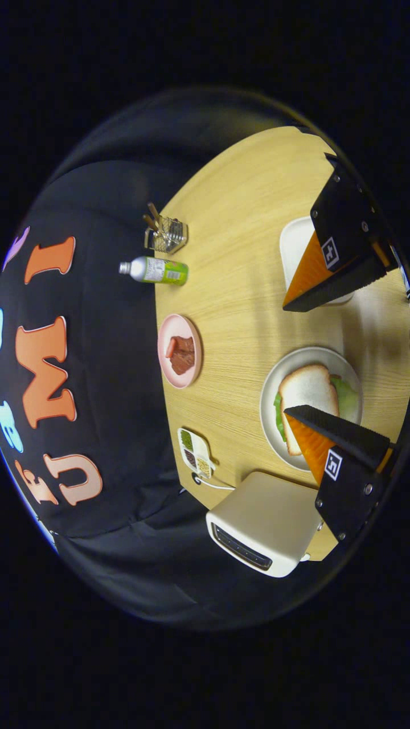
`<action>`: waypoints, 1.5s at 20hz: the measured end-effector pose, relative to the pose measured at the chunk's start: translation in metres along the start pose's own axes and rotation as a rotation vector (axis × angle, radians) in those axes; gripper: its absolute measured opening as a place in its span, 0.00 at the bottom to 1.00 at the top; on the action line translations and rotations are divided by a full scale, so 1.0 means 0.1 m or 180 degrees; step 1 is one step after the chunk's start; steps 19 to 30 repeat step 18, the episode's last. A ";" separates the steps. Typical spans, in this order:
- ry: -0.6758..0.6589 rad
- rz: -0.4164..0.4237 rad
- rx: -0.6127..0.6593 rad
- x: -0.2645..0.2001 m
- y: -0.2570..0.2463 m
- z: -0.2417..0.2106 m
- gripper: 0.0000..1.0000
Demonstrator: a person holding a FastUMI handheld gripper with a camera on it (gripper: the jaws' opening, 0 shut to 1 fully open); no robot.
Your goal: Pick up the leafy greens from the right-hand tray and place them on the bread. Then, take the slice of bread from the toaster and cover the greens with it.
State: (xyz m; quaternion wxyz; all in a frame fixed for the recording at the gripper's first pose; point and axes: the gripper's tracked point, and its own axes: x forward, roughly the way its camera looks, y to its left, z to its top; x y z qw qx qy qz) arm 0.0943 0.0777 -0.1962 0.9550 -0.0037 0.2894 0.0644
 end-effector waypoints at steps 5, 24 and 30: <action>-0.0512 -0.0239 0.0033 -0.52 -0.34 0.64 0.99; -0.1620 -0.0561 -0.0018 -1.73 -0.76 1.53 0.98; -0.1620 -0.0561 -0.0018 -1.73 -0.76 1.53 0.98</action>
